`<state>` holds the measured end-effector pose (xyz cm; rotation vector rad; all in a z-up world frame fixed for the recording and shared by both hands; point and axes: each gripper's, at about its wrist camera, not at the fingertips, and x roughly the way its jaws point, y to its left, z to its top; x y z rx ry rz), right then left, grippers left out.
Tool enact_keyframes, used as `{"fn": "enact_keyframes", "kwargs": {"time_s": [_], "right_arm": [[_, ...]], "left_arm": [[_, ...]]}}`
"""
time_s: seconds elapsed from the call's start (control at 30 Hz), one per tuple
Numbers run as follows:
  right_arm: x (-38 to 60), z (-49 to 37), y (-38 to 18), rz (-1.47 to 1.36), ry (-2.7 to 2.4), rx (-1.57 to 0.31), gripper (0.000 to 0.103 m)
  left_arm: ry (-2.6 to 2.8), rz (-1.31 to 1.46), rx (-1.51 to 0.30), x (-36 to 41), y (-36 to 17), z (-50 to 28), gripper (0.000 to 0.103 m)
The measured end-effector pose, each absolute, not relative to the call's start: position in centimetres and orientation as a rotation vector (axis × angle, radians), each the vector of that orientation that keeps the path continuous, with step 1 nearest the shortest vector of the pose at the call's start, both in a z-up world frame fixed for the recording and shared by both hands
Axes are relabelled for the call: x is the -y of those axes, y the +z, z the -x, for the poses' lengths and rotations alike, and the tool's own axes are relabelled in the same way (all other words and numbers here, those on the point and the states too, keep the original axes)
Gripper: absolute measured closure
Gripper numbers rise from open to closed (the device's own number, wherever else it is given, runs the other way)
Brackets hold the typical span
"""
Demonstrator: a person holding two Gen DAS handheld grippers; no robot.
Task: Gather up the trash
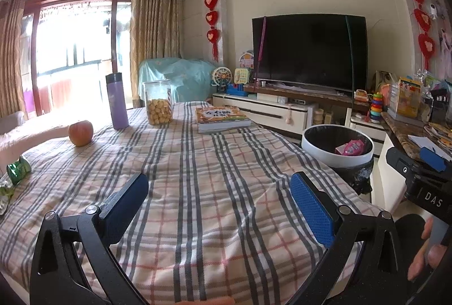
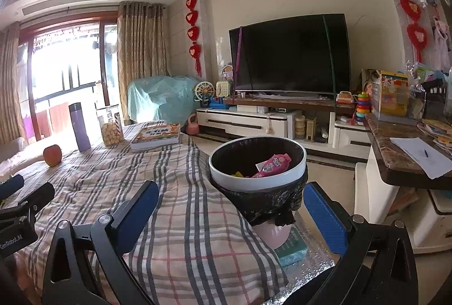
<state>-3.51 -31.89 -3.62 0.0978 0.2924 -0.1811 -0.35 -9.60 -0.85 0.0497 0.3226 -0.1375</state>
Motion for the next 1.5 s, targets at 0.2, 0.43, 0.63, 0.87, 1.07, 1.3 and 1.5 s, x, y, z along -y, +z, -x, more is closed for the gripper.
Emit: {"fn": "enact_keyframes", "kwargs": {"time_s": [0.2,0.43,0.63,0.87,1.07,1.3,1.5], "right_arm": [[31.5,3.69,-3.58,-0.095,-0.168,-0.284,0.0],[31.45,3.76,-3.42,-0.101,-0.159,-0.28,0.0],[31.44,3.84,-3.35,-0.105,-0.15,-0.277,0.0],[31.6,3.94,-3.24,-0.116,-0.149,-0.272,0.0],[31.6,3.97,-3.23,-0.114,-0.149,-0.272,0.0],[31.56,3.94,-3.18,-0.116,-0.145,-0.271,0.0],[31.52,3.94,-3.14,-0.12,-0.139,-0.268,0.0]], "left_arm": [[-0.129,-0.045,-0.31,9.38,-0.83,0.55,0.0],[-0.13,-0.048,-0.311,9.37,-0.78,0.45,0.0],[-0.136,-0.052,-0.312,9.49,-0.8,0.47,0.0],[-0.139,-0.056,-0.312,9.72,-0.77,0.53,0.0],[-0.143,-0.059,-0.315,9.92,-0.84,0.57,0.0],[-0.144,-0.064,-0.314,10.1,-0.9,0.67,0.0],[-0.145,-0.064,-0.315,10.15,-0.89,0.7,0.0]]}}
